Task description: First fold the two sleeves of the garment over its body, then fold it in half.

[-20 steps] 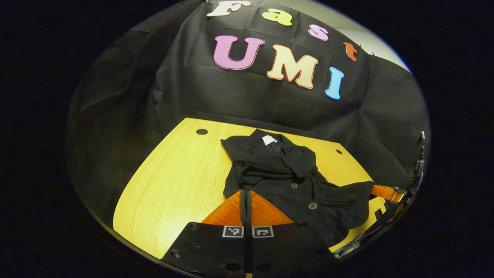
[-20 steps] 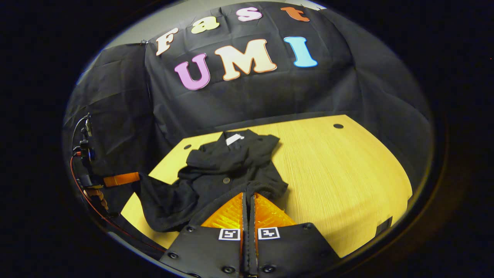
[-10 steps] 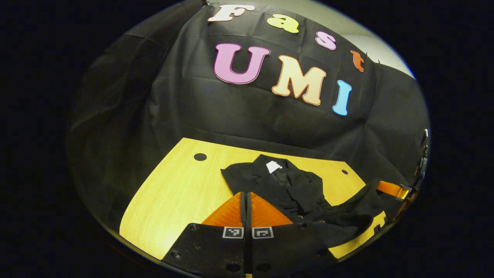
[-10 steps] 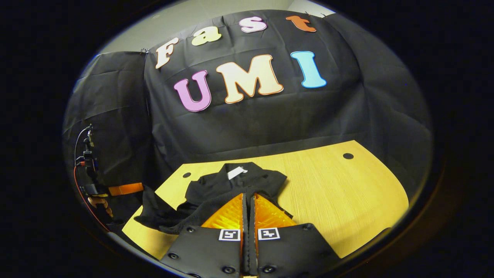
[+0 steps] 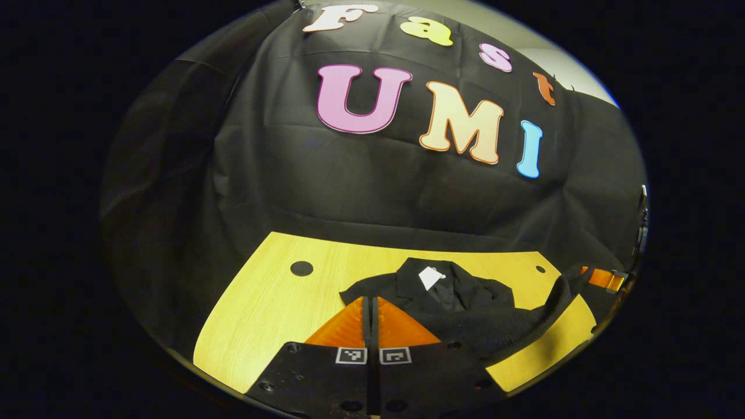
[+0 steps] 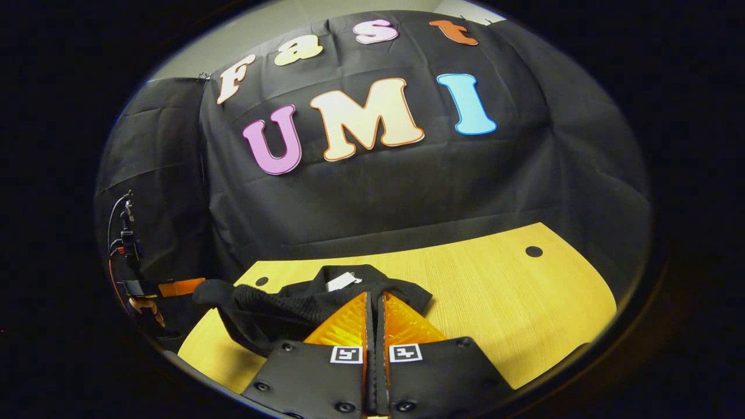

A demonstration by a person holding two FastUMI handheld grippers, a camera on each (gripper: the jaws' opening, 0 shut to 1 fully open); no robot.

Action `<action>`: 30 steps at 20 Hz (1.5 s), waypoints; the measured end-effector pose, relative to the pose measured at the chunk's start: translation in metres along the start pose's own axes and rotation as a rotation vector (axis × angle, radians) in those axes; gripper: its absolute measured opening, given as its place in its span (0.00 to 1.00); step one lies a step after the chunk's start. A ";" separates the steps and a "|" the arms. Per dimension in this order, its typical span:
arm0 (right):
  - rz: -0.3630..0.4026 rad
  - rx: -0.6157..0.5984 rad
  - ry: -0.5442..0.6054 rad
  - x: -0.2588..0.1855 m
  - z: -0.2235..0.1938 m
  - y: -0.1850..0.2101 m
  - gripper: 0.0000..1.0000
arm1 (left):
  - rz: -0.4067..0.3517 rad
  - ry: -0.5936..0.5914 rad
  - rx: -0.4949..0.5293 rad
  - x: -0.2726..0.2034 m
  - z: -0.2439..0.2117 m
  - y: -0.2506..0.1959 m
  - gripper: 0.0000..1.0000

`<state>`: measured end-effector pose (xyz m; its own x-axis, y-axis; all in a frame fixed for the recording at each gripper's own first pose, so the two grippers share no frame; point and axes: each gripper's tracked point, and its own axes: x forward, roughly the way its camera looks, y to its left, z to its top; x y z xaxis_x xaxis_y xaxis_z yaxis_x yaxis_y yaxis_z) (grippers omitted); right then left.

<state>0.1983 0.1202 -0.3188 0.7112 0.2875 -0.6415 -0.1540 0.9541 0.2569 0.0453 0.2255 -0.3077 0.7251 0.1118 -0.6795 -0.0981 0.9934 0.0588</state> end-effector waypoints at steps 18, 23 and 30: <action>-0.163 -0.092 -0.414 -0.069 0.101 0.011 1.00 | 0.185 -0.435 0.130 -0.056 0.123 0.003 0.96; -0.125 -0.063 -0.526 -0.155 0.103 0.020 0.97 | 0.164 -0.539 0.121 -0.136 0.138 -0.033 0.96; -0.112 -0.066 -0.583 -0.261 0.074 0.021 0.94 | 0.095 -0.613 0.178 -0.225 0.123 -0.088 0.95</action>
